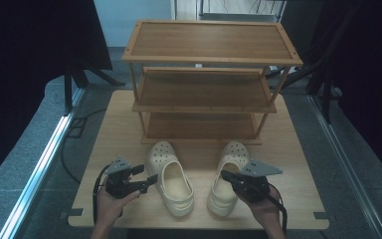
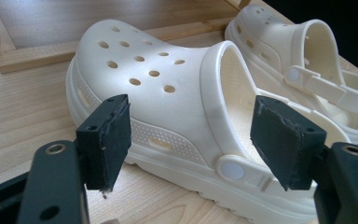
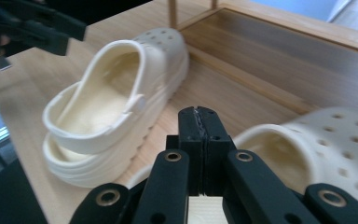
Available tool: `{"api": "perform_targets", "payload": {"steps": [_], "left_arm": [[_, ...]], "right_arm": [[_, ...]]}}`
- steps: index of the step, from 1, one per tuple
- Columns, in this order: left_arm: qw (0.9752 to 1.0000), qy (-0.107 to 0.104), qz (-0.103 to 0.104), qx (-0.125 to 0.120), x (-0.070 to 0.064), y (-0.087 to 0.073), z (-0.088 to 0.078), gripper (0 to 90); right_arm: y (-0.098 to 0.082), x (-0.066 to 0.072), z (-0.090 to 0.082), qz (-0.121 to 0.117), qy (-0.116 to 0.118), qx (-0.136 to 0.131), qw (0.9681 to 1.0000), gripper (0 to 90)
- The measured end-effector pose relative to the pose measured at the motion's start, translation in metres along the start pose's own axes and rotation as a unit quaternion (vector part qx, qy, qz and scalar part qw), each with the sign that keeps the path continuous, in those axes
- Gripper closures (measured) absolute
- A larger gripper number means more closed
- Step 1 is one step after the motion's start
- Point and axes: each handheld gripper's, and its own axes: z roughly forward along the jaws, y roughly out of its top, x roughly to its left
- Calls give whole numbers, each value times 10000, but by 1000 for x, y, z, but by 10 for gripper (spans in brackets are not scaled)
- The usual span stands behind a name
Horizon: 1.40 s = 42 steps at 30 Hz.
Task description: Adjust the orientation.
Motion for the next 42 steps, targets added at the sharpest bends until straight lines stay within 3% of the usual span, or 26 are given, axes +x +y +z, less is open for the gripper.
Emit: {"api": "perform_targets", "payload": {"steps": [9, 14, 23, 29, 42], "left_arm": [[10000, -14, 24, 0, -2, 0, 0, 296], [10000, -9, 25, 8, -1, 0, 0, 297], [10000, -4, 26, -12, 0, 1, -1, 298], [10000, -10, 42, 4, -1, 1, -1, 298], [10000, -17, 46, 25, -1, 1, 0, 299]], "right_arm": [[-5, 26, 14, -150, 414, 149, 9989, 892], [-11, 48, 34, -381, 631, 447, 9963, 891], [-20, 56, 47, -392, 616, 735, 9946, 891], [-24, 63, 53, -550, 449, 918, 9932, 891], [-28, 78, 62, -862, 369, 1151, 9889, 891]]}}
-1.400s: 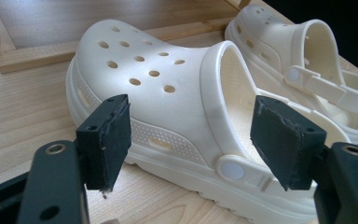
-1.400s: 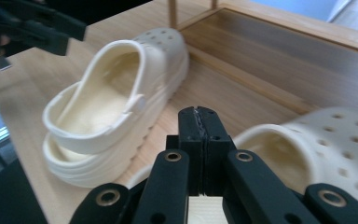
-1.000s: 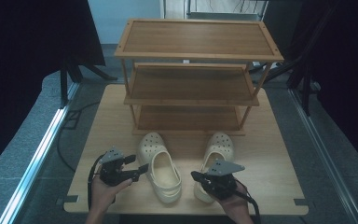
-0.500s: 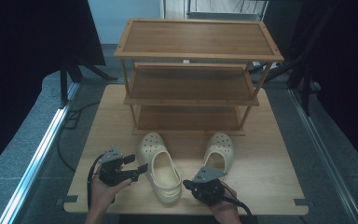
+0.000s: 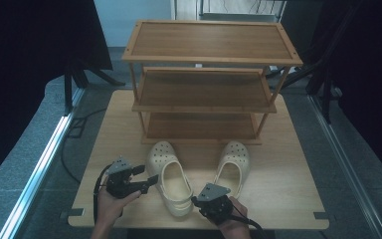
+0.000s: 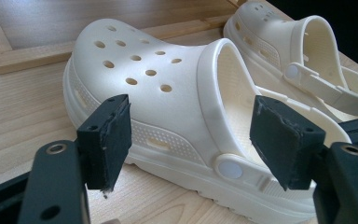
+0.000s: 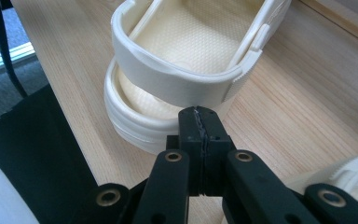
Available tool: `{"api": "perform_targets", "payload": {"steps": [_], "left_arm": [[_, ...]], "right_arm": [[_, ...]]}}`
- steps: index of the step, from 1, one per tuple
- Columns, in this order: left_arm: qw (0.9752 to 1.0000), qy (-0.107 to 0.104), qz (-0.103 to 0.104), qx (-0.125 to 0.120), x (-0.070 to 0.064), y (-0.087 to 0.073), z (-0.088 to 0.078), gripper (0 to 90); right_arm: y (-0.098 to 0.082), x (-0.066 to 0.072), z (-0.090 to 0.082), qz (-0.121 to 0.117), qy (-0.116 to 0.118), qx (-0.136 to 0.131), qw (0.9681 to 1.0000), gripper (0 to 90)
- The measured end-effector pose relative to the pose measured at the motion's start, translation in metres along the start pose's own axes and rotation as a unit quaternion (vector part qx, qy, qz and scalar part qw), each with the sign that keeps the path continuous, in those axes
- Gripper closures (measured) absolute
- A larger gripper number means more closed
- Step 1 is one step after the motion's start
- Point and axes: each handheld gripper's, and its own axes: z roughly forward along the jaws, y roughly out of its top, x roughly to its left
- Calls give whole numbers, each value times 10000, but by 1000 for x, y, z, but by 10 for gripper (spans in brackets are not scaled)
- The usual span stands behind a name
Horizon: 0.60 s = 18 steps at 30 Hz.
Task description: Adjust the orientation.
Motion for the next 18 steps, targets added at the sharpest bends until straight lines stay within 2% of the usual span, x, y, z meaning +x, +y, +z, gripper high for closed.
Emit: {"api": "perform_targets", "payload": {"steps": [3, 9, 11, 13, 14, 18], "left_arm": [[10000, -7, 8, -4, 0, 0, 0, 299], [10000, -2, -8, -19, 1, 0, -2, 299], [10000, 5, -24, -29, 2, 0, -2, 299], [10000, 4, -29, -35, 2, 0, -3, 299], [10000, 9, -32, -43, 2, 0, -3, 300], [10000, 13, -32, -43, 2, 0, -4, 300]], "right_arm": [[1, 2, 0, -31, 14, -2, 10000, 892], [4, 10, 2, -143, 187, -16, 9997, 894], [5, 13, 5, -159, 314, -42, 9994, 894], [6, 14, 5, -157, 343, -49, 9993, 893], [8, 15, 7, -129, 524, -71, 9985, 893], [13, 21, 12, -250, 634, -67, 9976, 892]]}}
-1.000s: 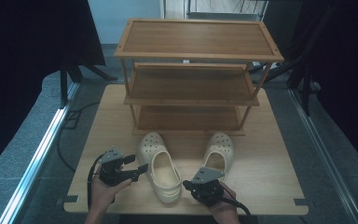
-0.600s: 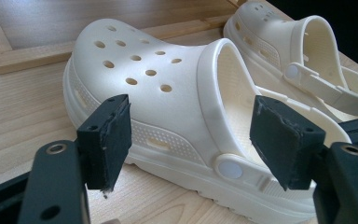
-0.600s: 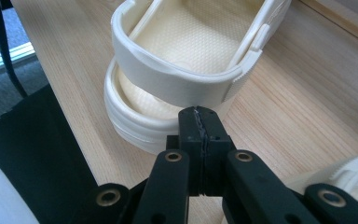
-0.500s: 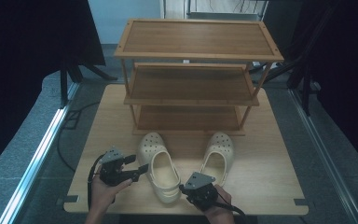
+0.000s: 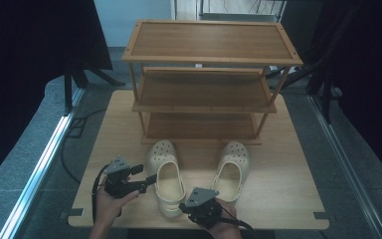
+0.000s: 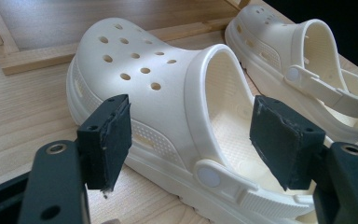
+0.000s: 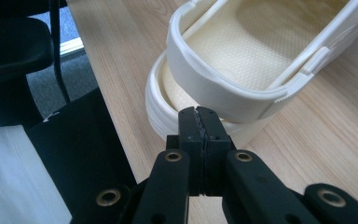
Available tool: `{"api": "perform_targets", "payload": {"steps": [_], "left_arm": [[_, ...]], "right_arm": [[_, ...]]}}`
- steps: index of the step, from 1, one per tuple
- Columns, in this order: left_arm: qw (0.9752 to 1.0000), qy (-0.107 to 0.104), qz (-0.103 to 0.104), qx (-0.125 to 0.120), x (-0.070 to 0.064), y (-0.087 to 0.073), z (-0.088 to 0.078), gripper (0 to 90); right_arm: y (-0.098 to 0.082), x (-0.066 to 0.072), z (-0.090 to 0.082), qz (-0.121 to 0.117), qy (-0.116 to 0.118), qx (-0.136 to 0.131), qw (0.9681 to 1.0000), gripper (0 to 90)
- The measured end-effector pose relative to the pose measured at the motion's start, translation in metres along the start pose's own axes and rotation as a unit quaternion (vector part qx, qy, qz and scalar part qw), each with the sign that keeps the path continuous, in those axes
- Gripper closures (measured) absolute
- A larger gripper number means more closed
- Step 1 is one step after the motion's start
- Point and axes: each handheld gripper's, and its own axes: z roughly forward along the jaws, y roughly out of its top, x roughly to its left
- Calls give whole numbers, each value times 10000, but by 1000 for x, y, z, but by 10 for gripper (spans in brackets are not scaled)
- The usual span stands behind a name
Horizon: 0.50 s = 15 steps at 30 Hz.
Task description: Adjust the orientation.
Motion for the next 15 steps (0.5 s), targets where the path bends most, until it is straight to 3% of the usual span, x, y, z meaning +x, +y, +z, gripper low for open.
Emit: {"api": "perform_targets", "payload": {"steps": [2, 7, 10, 12, 15], "left_arm": [[10000, 3, -5, -1, 0, 0, 0, 300], [10000, 4, -6, -3, 1, 0, 0, 300], [10000, -2, 0, 2, 0, 0, 0, 300], [10000, 1, 1, -12, 0, 0, -1, 300], [10000, 2, -3, -22, 1, 0, -1, 300]], "right_arm": [[1, 0, 0, -1, -8, 13, 10000, 892], [1, -8, -5, 79, -514, 133, 9986, 892], [0, -8, 0, 72, -620, 208, 9978, 892], [0, -5, 5, -46, -885, 315, 9956, 893], [0, -7, 8, 2, -899, 382, 9952, 894]]}}
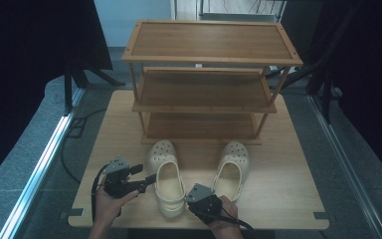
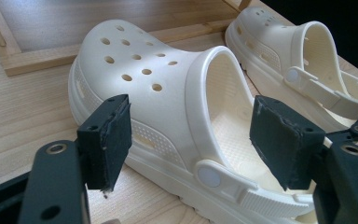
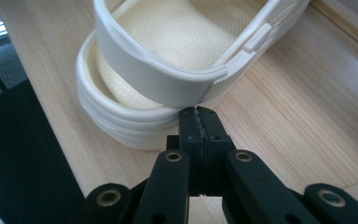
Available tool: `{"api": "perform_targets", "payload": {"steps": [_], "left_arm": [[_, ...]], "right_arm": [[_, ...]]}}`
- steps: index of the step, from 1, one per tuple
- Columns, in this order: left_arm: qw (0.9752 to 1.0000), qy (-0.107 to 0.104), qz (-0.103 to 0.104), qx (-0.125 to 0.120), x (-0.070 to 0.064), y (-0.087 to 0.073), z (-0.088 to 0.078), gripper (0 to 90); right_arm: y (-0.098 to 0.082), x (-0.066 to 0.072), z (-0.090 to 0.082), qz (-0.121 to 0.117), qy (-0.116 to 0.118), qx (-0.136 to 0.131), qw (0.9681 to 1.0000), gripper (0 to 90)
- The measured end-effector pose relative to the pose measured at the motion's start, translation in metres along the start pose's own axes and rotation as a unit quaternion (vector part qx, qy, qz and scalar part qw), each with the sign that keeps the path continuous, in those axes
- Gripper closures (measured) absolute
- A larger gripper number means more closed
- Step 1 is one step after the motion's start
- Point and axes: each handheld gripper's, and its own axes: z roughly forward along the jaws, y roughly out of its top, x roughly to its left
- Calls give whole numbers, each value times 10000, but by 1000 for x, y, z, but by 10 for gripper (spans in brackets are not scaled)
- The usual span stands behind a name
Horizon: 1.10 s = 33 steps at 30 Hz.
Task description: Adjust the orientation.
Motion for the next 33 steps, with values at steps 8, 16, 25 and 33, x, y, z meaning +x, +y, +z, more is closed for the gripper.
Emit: {"api": "perform_targets", "payload": {"steps": [8, 16, 25, 33], "left_arm": [[10000, -31, -37, -17, 2, 0, -1, 300], [10000, -20, -54, -18, 2, 0, -1, 300], [10000, 7, -86, -32, 5, -1, -4, 300], [10000, -14, -53, -29, 3, 1, -6, 300]], "right_arm": [[2, 8, 3, -100, 140, -49, 9998, 896], [15, 23, 19, -300, 655, -42, 9974, 895], [27, 28, 32, -433, 945, -102, 9945, 894], [38, 32, 44, -426, 1191, -136, 9919, 893]]}}
